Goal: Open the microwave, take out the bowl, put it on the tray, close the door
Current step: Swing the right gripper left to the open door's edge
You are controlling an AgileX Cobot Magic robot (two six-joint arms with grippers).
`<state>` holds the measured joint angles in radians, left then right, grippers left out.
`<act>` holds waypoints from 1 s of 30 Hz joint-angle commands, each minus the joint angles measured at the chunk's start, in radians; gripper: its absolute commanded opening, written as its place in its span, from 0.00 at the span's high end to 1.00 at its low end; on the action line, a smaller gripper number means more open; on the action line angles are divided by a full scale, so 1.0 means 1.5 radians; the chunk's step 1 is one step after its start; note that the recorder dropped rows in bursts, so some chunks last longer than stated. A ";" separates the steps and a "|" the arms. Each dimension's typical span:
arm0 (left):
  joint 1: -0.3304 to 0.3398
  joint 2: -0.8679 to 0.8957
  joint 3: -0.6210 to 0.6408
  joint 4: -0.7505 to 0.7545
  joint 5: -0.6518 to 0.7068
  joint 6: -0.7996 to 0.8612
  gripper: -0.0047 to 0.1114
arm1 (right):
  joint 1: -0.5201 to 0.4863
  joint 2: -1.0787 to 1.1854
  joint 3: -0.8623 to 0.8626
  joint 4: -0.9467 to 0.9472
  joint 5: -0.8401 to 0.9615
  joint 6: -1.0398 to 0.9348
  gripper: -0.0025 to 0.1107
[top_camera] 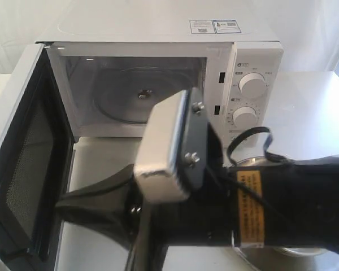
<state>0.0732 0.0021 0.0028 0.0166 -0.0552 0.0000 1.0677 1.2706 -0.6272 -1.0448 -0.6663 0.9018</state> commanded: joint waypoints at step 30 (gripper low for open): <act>-0.003 -0.001 -0.002 -0.006 -0.003 0.000 0.96 | 0.195 0.279 -0.422 0.008 0.359 -0.152 0.98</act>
<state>0.0732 0.0021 0.0028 0.0166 -0.0552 0.0000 1.3359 1.6729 -1.2422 -1.0317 -0.1731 0.7031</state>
